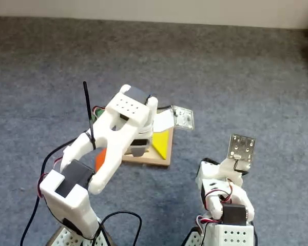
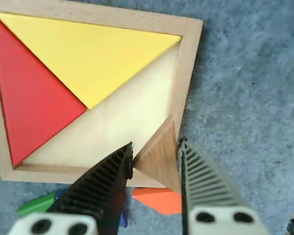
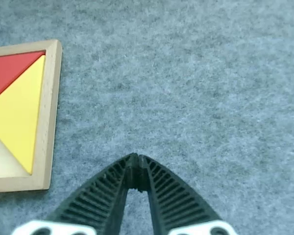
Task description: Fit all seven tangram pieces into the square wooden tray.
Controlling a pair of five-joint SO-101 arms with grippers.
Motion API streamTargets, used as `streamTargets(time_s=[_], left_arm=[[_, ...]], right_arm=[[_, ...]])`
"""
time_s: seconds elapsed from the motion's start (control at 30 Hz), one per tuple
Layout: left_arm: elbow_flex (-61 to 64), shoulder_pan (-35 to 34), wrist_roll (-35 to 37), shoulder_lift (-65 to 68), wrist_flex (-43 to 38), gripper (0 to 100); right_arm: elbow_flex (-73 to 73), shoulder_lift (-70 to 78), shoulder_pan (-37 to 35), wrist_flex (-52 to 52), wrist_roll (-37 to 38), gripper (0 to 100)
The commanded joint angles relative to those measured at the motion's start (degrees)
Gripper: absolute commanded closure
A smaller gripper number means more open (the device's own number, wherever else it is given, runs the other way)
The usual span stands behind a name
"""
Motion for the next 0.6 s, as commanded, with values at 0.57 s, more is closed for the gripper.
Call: streamTargets(time_s=[0.57], left_arm=[[-2.15, -0.48, 1.67, -1.89, -6.07, 76]], right_arm=[[8.22, -0.31, 0.92, -0.04, 0.53, 99.3]])
